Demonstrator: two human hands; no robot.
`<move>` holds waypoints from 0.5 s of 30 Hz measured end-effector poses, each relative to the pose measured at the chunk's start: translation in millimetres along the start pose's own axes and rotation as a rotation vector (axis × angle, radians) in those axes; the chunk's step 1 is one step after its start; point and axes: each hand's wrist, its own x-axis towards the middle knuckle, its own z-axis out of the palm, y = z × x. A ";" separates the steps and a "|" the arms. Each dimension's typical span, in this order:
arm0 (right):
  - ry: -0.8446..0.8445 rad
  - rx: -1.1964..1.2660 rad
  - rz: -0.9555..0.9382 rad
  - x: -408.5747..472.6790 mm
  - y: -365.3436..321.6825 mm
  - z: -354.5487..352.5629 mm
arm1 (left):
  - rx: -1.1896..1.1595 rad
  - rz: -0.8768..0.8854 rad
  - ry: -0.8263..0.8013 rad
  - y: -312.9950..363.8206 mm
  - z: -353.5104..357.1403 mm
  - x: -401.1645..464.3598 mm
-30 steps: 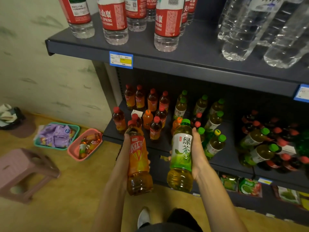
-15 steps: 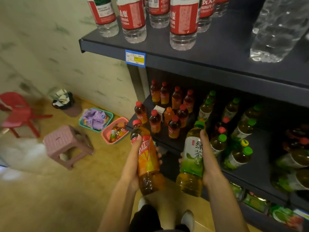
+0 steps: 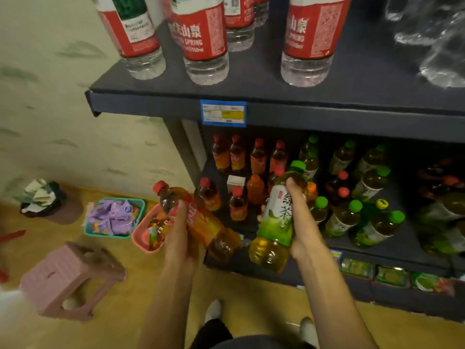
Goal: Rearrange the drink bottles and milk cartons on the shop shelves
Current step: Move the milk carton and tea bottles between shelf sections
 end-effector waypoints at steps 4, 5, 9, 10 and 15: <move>0.108 0.142 -0.161 12.5 24.8 52.7 | 0.183 0.078 -0.009 59.1 -38.3 63.7; 0.136 0.170 -0.194 14.5 29.8 61.5 | 0.243 0.095 -0.006 73.1 -45.8 79.8; 0.282 0.246 -0.309 15.1 49.2 77.9 | 0.414 0.246 -0.017 114.9 -53.8 123.9; 0.329 0.253 -0.326 14.3 52.2 79.9 | 0.467 0.295 -0.037 120.9 -52.0 133.3; 0.438 0.227 -0.386 7.7 50.4 101.5 | 0.751 0.411 -0.132 131.1 -20.2 191.1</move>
